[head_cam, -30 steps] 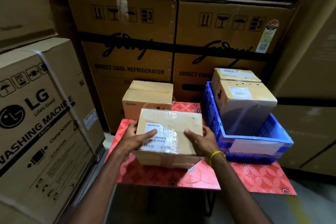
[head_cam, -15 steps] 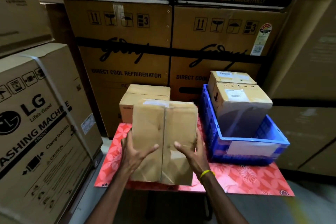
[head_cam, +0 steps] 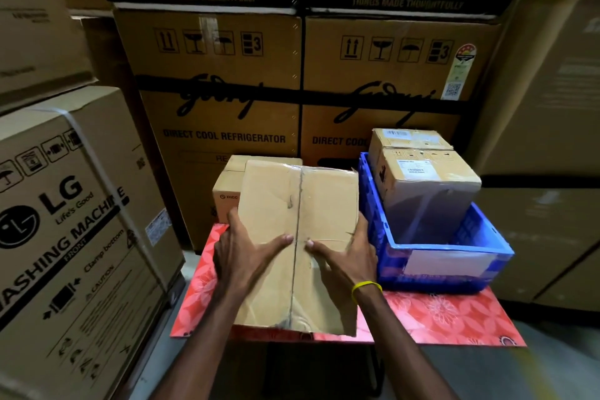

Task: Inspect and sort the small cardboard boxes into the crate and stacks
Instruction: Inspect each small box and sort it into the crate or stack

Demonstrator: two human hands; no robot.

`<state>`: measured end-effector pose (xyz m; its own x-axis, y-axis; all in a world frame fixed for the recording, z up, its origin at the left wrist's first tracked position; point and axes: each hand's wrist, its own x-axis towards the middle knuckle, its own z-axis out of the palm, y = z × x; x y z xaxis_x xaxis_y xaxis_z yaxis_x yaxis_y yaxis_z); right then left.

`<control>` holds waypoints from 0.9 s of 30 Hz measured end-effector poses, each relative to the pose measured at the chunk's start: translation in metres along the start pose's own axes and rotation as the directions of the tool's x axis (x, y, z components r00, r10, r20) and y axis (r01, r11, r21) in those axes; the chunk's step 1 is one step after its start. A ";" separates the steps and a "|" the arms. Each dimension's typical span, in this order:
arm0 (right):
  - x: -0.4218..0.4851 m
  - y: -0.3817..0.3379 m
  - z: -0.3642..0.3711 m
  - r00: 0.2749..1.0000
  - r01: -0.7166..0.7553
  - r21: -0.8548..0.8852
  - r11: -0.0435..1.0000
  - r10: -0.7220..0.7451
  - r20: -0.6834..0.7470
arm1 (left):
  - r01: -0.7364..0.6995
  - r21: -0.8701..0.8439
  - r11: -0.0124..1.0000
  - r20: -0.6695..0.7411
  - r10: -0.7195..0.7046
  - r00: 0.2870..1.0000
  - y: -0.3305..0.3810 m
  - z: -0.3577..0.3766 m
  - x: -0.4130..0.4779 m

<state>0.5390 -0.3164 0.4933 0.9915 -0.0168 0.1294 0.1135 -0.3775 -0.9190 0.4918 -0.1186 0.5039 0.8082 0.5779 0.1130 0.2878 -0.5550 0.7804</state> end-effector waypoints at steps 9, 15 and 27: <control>0.021 0.013 -0.026 0.941 -0.340 0.187 0.922 0.332 0.070 | 0.311 -0.422 0.852 0.412 -0.125 0.903 -0.010 -0.034 0.034; 0.018 0.013 -0.059 0.852 -0.518 0.480 0.708 0.377 0.363 | 0.535 -0.650 0.540 0.611 -0.048 0.790 -0.019 -0.050 0.038; 0.007 -0.007 -0.053 0.872 -0.398 0.411 0.821 0.198 0.449 | 0.574 -0.655 0.491 0.555 -0.203 0.807 -0.003 -0.044 0.014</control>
<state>0.5421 -0.3630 0.5201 0.9154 0.3261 -0.2361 -0.2747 0.0770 -0.9584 0.4794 -0.0825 0.5307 0.8789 0.2462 -0.4086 0.2692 0.4511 0.8509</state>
